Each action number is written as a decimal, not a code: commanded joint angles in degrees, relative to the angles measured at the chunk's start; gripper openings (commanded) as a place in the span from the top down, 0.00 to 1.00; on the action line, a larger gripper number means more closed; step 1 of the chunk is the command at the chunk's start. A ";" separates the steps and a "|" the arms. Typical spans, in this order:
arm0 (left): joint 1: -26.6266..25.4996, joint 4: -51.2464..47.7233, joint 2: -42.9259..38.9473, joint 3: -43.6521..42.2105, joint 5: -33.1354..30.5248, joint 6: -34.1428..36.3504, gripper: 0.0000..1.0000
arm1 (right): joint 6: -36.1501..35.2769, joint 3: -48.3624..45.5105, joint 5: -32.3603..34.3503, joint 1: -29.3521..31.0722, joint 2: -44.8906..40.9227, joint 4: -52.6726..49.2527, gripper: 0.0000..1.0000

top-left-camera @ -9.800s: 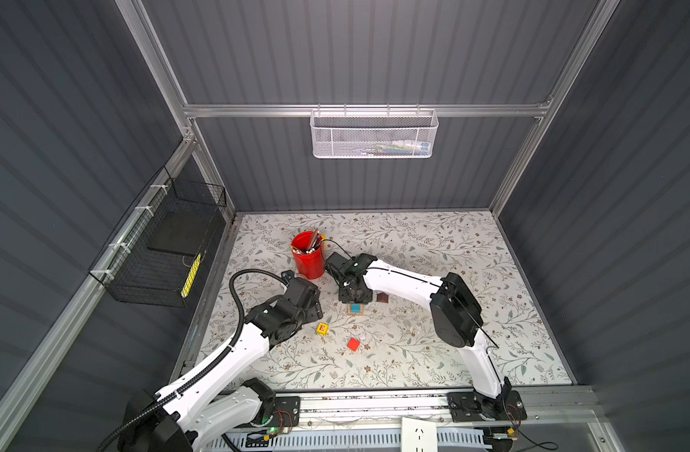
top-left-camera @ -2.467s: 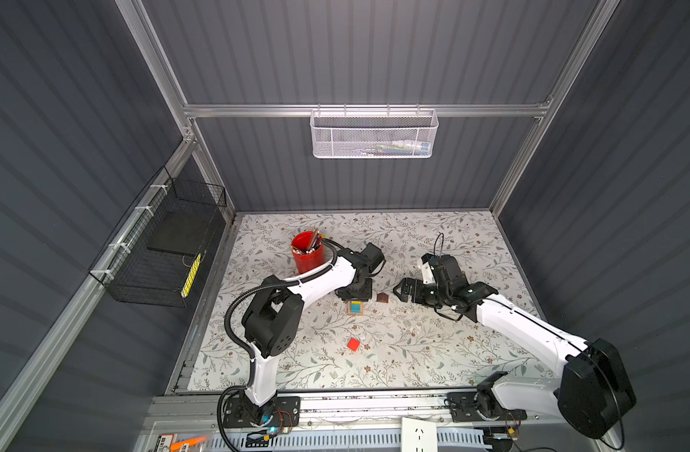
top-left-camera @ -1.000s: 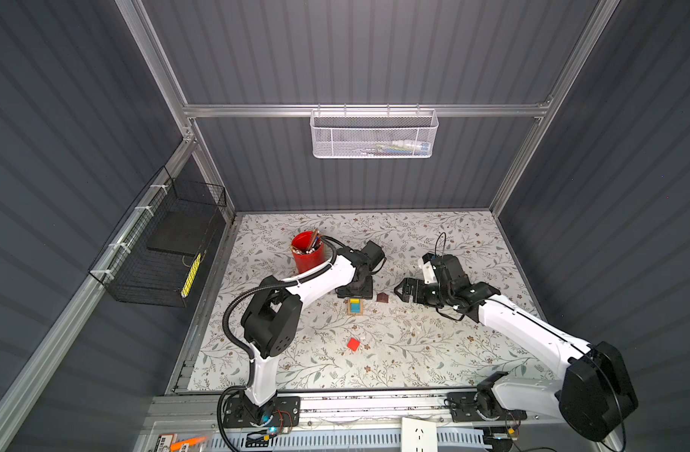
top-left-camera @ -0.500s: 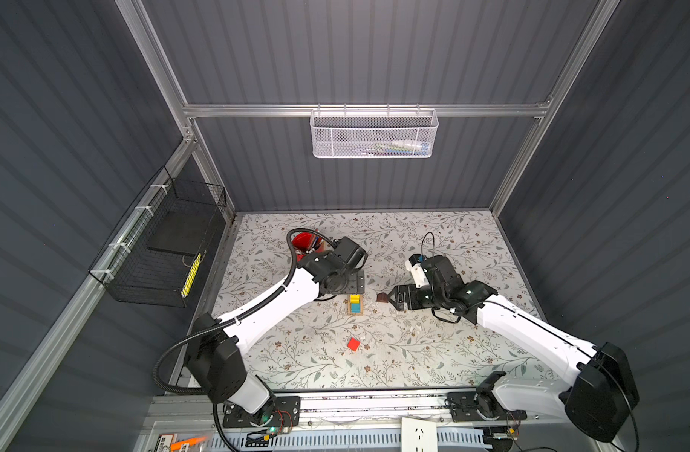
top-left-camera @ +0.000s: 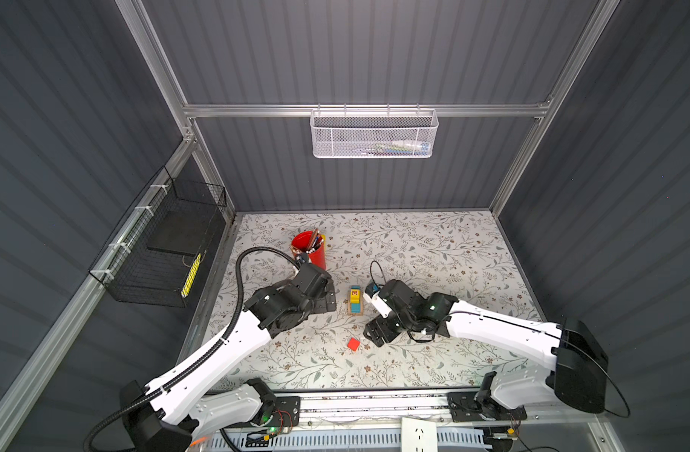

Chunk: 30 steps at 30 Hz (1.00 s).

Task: Build the wood block tower
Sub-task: 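Open and raise the left gripper while the right reaches to the red cube, then close the right gripper on the red cube and lift it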

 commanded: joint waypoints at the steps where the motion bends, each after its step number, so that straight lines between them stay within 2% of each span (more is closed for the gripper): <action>1: 0.03 -4.69 -3.33 -1.87 -2.76 -3.46 0.00 | -3.14 3.53 4.03 3.79 3.54 -1.25 0.17; 6: -0.02 -9.28 -6.77 -3.47 -4.33 -6.69 0.00 | -4.03 6.77 6.29 7.30 10.04 -1.35 0.27; 14: -0.07 -12.08 -12.94 -5.46 -6.28 -10.58 0.00 | -4.07 9.39 4.98 8.44 17.22 -0.38 0.43; 20: -0.03 -12.84 -14.86 -5.89 -6.87 -11.30 0.00 | -4.24 11.01 5.87 8.45 20.72 -1.00 0.49; 25: -0.03 -13.01 -14.68 -5.97 -6.97 -11.30 0.00 | -3.84 11.94 8.26 8.42 23.41 -1.21 0.47; 30: -0.04 -12.88 -13.80 -5.59 -6.70 -11.08 0.00 | -3.96 12.14 7.69 8.39 24.80 0.11 0.48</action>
